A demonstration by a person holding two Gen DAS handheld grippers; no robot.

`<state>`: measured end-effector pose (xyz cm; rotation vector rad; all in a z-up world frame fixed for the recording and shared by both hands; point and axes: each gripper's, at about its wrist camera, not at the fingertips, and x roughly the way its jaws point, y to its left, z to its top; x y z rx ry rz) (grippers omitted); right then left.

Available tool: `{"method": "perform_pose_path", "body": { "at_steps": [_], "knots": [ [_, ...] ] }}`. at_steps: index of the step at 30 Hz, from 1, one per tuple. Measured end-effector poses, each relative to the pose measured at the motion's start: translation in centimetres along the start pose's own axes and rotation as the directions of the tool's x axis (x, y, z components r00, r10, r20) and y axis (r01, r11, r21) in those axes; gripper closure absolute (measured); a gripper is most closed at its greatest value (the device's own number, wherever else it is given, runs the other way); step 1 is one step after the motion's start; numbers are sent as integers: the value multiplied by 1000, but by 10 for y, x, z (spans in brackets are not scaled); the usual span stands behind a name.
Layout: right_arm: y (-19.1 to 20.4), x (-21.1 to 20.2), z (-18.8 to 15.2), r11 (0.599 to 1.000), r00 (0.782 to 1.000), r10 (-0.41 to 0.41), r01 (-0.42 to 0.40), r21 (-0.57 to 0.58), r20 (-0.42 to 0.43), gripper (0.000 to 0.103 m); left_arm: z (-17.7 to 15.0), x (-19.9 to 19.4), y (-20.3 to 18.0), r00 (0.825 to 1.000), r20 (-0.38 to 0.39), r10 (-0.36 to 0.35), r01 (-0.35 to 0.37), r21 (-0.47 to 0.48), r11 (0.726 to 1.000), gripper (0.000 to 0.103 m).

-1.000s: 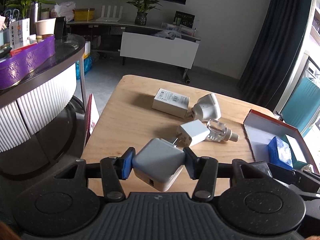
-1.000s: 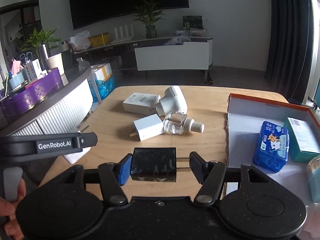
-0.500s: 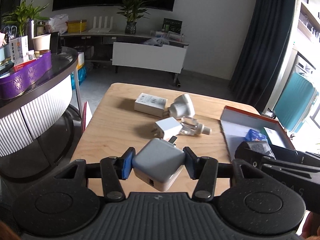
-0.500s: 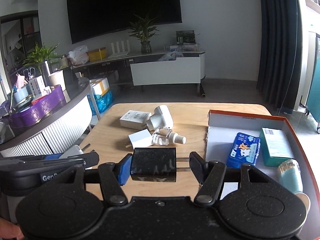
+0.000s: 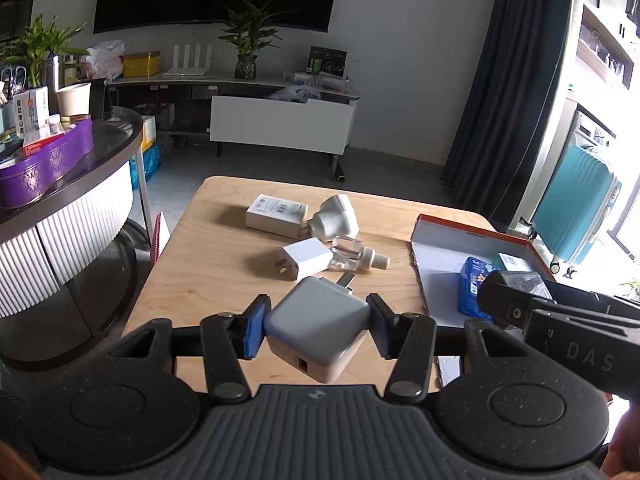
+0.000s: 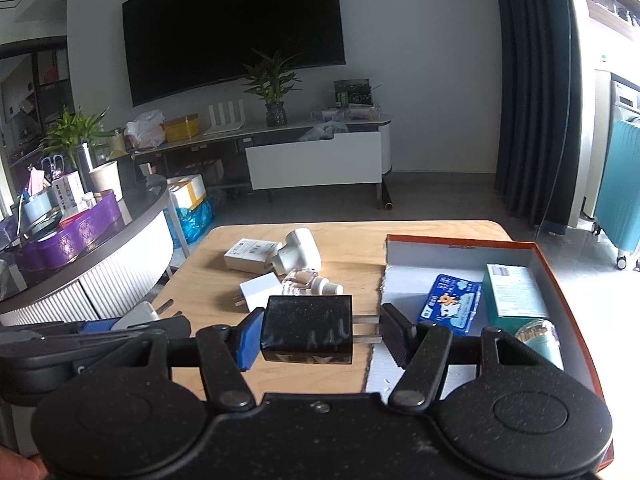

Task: Organize rigid objects
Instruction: 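Carry white charger with left tool while right tool carries black charger to box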

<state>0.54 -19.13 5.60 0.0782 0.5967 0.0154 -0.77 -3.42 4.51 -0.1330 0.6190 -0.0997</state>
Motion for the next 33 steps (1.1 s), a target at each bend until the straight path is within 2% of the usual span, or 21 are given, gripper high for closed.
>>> {"method": "perform_pose_path", "body": {
  "at_steps": [19,33],
  "knots": [
    [-10,-2,3,1000,1000,-28,28,8,6,29,4,6,-12,1000,-18,-23,23,15,1000,51],
    [-32,0,14,997,997,-74,74,29,7,29,13,15,-34,997,-38,-68,70,33,997,51]
  ]
}}
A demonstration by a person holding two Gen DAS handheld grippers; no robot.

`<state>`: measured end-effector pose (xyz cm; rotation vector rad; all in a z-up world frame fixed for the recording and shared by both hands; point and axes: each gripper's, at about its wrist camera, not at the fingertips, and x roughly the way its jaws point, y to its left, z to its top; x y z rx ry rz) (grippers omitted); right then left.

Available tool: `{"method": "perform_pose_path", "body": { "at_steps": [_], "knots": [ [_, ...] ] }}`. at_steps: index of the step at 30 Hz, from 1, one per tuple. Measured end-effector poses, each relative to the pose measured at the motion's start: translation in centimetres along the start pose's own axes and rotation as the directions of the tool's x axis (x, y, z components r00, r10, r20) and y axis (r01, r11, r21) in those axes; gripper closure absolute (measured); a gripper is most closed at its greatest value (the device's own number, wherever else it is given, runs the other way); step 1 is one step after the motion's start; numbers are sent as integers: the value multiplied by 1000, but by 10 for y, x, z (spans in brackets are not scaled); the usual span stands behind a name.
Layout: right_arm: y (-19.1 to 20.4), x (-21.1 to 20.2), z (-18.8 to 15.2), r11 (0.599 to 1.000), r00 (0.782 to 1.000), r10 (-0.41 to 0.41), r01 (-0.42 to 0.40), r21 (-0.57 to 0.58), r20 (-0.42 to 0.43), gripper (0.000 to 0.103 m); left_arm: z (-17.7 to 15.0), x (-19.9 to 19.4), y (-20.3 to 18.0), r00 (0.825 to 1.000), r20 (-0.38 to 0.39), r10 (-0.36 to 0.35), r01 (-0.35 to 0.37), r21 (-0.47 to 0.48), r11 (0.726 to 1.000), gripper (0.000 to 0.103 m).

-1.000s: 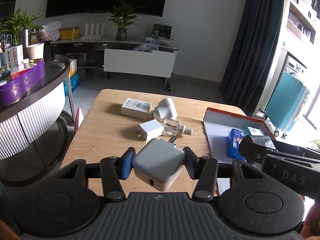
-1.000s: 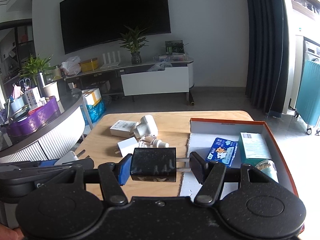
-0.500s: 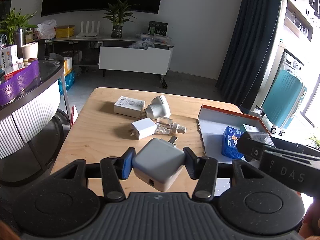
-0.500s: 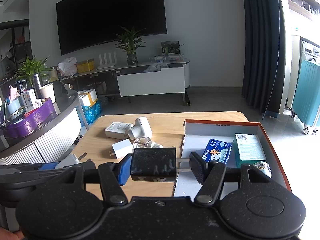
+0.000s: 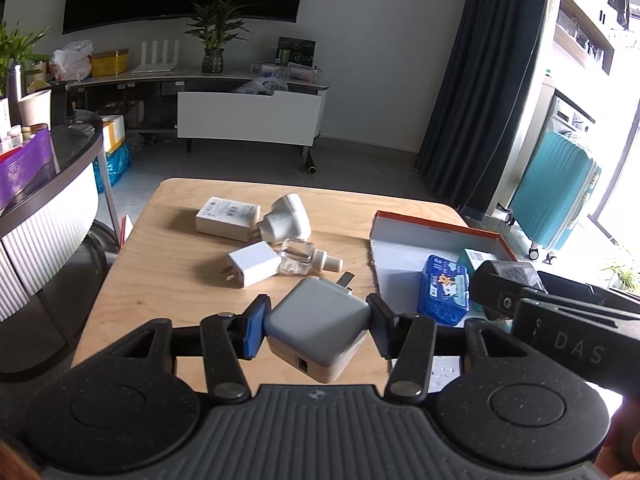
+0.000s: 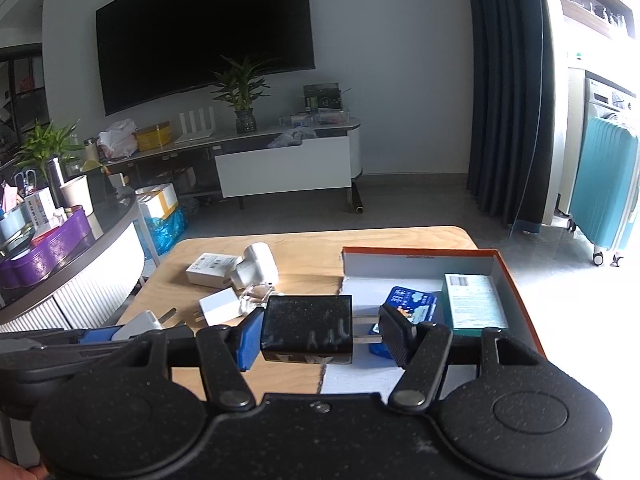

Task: Organize rigid objects
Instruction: 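Carry white charger with left tool while right tool carries black charger to box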

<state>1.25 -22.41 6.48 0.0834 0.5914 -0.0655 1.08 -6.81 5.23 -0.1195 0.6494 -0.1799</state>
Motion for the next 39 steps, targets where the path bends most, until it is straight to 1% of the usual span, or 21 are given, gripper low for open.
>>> {"method": "perform_pose_path", "body": {
  "at_steps": [12,19,27,39],
  "knots": [
    [-19,5,8,999,999,-38,38,20,-4,29,7,13,-18,999,-20,-35,36,30,999,51],
    [-35,6,12,997,997,-74,74,37,-1,29,10,23,-31,998,-36,-60,61,46,997,51],
    [-57,10,15,991,993,-115,115,68,-4,29,10,36,-51,993,-67,-94,99,67,993,51],
    [-85,12,16,983,988,-155,155,100,-8,29,11,50,-77,987,-91,-132,141,93,986,51]
  ]
}}
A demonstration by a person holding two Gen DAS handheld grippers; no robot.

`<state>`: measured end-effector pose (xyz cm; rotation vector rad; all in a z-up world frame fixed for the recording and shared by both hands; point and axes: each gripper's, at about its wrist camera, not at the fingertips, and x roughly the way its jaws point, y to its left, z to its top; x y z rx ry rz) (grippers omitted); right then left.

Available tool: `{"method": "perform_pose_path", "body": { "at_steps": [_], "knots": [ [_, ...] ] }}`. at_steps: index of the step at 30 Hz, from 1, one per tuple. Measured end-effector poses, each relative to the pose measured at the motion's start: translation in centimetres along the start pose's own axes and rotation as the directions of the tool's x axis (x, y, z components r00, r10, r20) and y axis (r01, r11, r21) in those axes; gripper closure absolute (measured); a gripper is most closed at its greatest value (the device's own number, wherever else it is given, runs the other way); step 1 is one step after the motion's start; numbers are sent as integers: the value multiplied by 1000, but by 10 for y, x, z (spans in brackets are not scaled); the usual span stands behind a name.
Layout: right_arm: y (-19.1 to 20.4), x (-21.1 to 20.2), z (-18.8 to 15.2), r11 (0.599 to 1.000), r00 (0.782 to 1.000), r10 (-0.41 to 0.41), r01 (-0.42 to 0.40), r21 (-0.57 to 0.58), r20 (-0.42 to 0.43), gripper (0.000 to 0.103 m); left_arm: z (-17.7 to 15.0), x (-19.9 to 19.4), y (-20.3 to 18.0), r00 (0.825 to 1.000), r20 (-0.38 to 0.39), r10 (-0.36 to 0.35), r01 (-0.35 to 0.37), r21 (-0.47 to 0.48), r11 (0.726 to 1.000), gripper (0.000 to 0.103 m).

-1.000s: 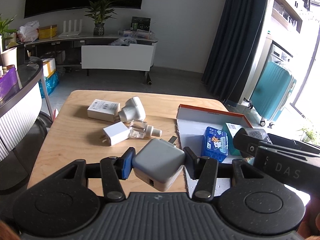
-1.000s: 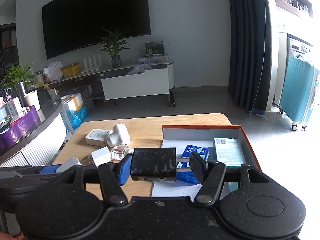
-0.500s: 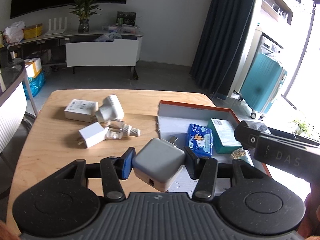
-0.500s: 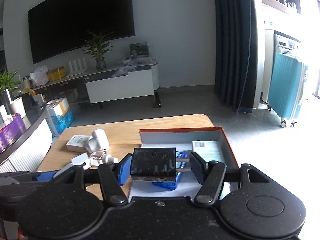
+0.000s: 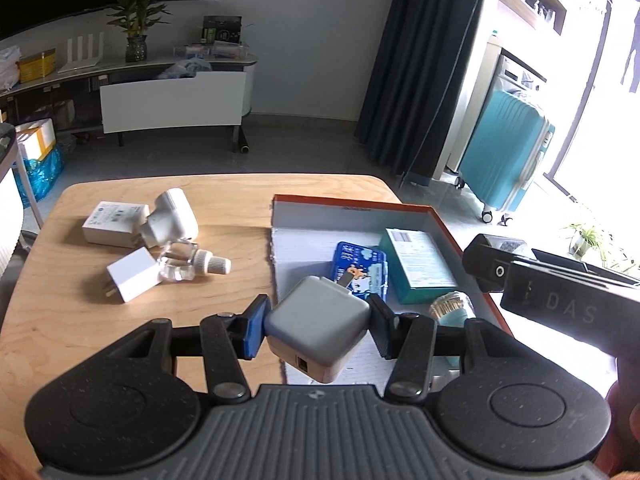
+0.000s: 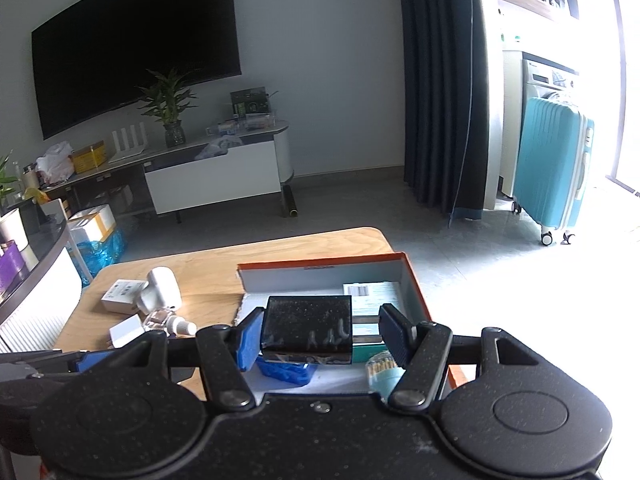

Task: Organize rigid objects
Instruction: 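Carry white charger with left tool while right tool carries black charger to box, then lower and release white charger with left tool while right tool releases black charger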

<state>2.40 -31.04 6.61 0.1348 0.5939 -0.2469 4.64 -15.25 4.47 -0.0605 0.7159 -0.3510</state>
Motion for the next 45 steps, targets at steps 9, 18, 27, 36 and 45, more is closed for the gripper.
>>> {"method": "perform_pose_path", "body": {
  "at_steps": [9,18,27,36,45],
  "knots": [
    [-19,4,2,999,999,-33,33,26,-6,29,-1,14,-18,999,-28,-31,32,21,999,51],
    [-30,10,4,999,999,-47,47,23,-15,29,-1,25,-32,997,-47,-56,58,41,997,51],
    [-36,19,4,998,998,-53,54,23,-33,29,-4,36,-41,996,-67,-66,69,55,996,51],
    [-40,35,4,998,996,-53,55,18,-64,29,-4,48,-48,993,-90,-80,85,56,995,51],
    [-43,57,5,999,994,-47,48,8,-96,29,-5,60,-49,989,-117,-87,94,55,994,51]
  ]
}}
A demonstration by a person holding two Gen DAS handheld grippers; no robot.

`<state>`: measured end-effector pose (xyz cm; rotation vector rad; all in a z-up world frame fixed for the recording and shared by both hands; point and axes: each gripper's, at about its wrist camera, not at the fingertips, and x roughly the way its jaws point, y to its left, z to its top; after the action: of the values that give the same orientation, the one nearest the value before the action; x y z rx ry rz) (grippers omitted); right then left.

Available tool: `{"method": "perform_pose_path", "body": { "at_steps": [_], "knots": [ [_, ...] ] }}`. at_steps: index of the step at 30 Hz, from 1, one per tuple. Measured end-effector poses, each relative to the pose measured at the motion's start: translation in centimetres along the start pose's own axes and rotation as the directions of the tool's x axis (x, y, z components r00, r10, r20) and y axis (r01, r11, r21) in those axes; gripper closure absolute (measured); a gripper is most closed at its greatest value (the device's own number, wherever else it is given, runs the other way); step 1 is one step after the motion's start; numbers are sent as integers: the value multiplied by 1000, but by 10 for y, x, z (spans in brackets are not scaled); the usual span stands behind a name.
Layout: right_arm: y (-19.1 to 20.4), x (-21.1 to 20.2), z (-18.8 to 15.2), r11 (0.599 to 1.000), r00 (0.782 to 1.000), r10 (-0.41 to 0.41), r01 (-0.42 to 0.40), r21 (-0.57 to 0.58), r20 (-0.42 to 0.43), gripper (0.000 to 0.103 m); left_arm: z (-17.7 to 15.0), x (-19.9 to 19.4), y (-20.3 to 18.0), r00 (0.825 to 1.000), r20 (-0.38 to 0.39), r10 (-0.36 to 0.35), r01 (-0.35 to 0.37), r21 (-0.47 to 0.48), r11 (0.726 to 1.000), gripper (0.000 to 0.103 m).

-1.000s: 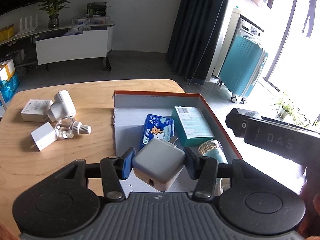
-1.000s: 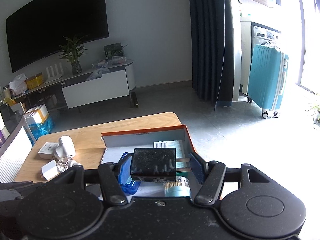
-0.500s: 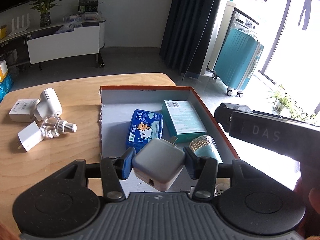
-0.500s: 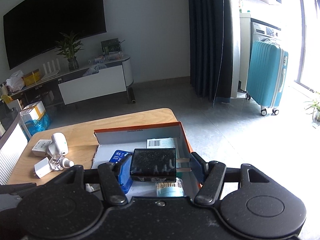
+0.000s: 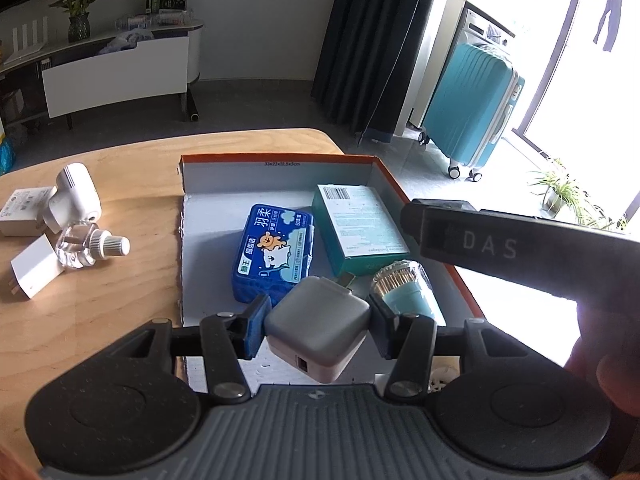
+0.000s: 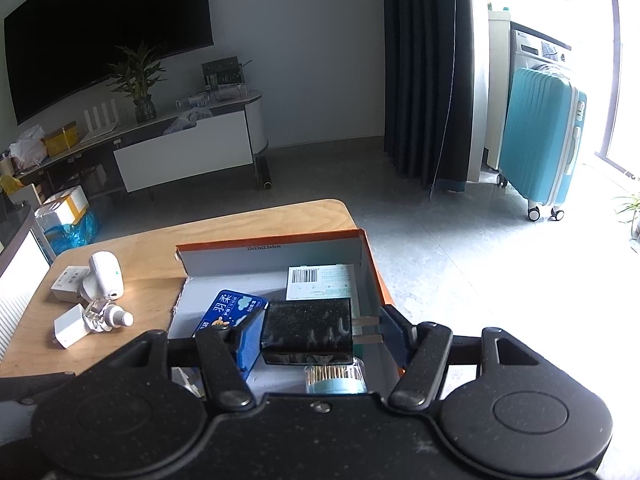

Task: Organize rigid objects
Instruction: 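Lower and release white charger with left tool while right tool releases black charger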

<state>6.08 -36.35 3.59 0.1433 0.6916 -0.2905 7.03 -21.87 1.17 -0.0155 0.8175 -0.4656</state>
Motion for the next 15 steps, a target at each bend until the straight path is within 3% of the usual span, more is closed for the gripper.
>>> {"method": "perform_pose_path", "body": {
  "at_steps": [15],
  "knots": [
    [-13,-3,7,999,997,-17,13,45,70,29,0,16,-8,998,-34,-53,52,-12,999,51]
  ]
}}
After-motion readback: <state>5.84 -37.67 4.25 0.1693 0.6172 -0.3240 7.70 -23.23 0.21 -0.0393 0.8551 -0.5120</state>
